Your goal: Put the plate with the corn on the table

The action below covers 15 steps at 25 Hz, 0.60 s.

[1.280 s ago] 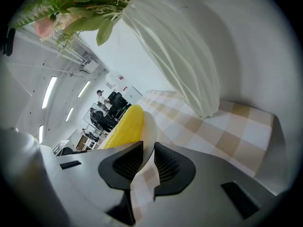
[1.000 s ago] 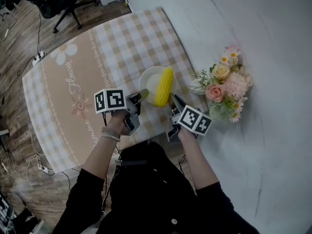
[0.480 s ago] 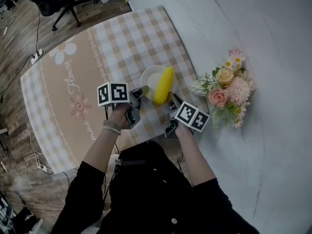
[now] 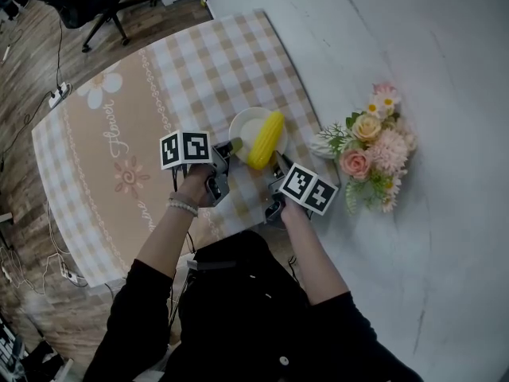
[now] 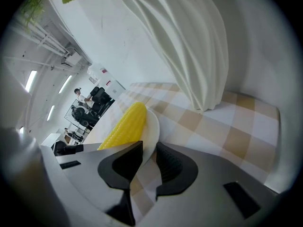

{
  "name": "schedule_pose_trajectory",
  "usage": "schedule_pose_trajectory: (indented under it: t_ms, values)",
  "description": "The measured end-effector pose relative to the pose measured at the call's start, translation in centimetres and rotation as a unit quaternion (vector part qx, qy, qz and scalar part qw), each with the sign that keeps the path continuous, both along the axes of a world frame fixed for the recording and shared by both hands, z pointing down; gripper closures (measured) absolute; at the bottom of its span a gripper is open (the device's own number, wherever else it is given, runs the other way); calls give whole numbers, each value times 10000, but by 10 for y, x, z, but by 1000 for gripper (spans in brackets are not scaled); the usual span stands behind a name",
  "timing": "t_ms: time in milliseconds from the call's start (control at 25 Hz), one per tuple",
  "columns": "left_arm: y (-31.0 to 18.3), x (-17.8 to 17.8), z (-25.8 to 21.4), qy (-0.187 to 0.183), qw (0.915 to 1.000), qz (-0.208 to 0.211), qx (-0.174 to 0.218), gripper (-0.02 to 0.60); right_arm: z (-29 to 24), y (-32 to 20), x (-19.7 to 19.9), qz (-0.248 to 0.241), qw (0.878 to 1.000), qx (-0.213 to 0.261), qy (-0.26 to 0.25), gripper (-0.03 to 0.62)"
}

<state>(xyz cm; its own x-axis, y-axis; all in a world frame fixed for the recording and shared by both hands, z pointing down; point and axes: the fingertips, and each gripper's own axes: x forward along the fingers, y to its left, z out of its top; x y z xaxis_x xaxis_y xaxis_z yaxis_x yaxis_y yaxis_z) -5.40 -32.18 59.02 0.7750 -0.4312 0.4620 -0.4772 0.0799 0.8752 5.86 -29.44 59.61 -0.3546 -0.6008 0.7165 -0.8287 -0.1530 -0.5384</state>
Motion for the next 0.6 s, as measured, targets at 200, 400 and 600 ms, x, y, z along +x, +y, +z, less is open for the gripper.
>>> schedule_pose_trajectory:
  t_ms: [200,400,600]
  values:
    - [-5,-2,3,-37,10000,-17,-41,558,-1,0,-2,-31,9995,26,300,482]
    - [-10,-3,3,-93,10000,-12,-20,558,-1,0,-3,-89,9983,57,565,473]
    - [-15,-4,2,-394,9991,74,138,558,-1,1,-6,-277,9957,87,880,467]
